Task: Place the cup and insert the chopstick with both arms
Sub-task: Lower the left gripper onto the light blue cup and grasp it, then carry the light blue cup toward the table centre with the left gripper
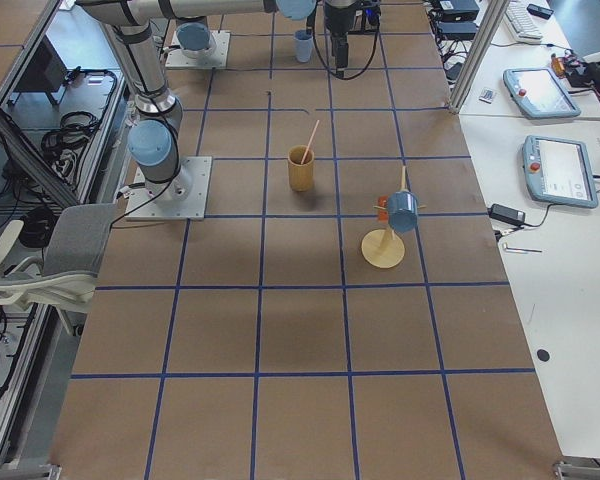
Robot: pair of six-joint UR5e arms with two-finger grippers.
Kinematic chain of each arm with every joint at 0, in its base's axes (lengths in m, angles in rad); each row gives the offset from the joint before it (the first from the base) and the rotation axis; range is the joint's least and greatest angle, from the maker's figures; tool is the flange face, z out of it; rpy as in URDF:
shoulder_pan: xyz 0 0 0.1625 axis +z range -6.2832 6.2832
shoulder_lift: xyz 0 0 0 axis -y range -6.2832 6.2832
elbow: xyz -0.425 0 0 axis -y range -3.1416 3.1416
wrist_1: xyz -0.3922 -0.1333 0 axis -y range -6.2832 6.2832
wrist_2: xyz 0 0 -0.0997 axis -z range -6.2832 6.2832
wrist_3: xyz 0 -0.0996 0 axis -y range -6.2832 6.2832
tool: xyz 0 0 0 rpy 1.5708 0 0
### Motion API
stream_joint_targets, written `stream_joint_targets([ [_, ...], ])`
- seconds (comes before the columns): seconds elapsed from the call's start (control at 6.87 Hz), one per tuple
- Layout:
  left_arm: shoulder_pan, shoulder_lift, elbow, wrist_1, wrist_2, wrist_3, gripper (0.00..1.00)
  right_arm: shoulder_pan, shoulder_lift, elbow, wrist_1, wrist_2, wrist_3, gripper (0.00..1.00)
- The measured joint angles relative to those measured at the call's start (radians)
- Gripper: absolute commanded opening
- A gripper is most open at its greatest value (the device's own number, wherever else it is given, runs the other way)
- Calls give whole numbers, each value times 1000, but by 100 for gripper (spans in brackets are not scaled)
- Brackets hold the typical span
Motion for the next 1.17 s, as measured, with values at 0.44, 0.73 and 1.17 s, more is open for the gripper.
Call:
stream_joint_targets([
  [0.44, 14, -8, -24, -4, 1, 8, 29, 0, 0, 0, 1, 1, 0, 100],
  [0.73, 15, -19, -29, -4, -1, 4, 0, 0, 0, 0, 0, 1, 0, 100],
  [1.17, -4, -13, -28, -11, -8, -15, 0, 0, 0, 0, 0, 1, 0, 100],
])
